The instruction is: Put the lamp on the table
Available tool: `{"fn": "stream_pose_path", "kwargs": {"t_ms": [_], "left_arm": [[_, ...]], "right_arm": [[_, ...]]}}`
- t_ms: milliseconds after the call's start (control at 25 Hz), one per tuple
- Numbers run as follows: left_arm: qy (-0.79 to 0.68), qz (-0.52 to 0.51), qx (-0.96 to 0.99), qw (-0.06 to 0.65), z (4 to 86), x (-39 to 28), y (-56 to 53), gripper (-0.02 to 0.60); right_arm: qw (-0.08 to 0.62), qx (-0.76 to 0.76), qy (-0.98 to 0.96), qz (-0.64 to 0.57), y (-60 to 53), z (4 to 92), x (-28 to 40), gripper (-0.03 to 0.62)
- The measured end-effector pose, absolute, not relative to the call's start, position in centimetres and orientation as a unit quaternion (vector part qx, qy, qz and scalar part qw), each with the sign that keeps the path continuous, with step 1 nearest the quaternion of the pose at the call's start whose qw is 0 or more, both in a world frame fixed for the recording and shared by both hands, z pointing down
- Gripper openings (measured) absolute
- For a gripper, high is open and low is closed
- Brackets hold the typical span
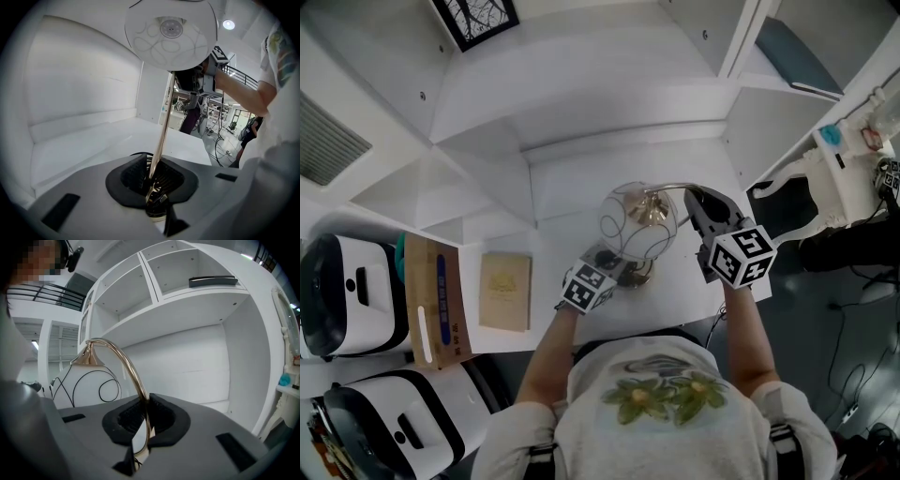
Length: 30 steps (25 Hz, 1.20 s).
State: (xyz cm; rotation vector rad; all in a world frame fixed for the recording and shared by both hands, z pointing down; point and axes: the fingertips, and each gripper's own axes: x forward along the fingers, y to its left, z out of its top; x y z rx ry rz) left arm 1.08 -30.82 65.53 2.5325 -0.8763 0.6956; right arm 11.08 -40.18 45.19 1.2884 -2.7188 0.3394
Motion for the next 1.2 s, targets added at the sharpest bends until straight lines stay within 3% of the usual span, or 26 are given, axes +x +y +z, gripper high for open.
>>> {"fn": "stream_pose_path", "kwargs": {"t_ms": [1200], "left_arm": [[-0.312, 0.217, 0.897, 0.225, 66.2, -1.5, -25.7, 0.077]], "right_arm": [[0.064, 0.407, -0.908, 0.081, -35.1, 44.1, 6.6, 0.048]]}}
